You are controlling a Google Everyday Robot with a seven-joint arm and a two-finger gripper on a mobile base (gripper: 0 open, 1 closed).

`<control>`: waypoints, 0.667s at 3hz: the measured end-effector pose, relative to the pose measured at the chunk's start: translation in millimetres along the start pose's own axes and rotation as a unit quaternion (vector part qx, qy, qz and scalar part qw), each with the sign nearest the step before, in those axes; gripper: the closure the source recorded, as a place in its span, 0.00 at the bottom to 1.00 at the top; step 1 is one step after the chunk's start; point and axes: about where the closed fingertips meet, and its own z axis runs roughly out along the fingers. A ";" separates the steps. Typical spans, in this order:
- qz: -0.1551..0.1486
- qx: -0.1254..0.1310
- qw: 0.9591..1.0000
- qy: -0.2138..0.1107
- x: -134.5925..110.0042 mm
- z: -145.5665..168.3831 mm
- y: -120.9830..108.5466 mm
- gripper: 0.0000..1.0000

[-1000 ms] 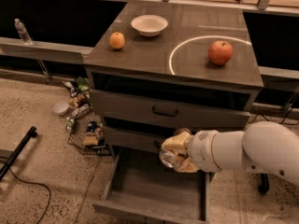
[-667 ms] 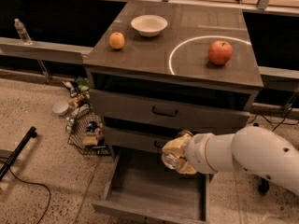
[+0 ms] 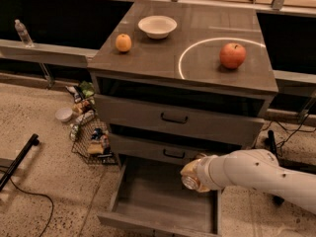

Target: Place orange can into bottom drawer

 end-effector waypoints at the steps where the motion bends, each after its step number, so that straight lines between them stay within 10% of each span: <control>1: -0.042 -0.051 0.998 -0.020 17.7 70.4 66.9 1.00; 2: -0.064 -0.064 0.996 -0.023 28.0 106.0 92.0 1.00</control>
Offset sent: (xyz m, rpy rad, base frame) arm 0.0231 -0.0413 -0.1918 -0.1640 0.0511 0.1755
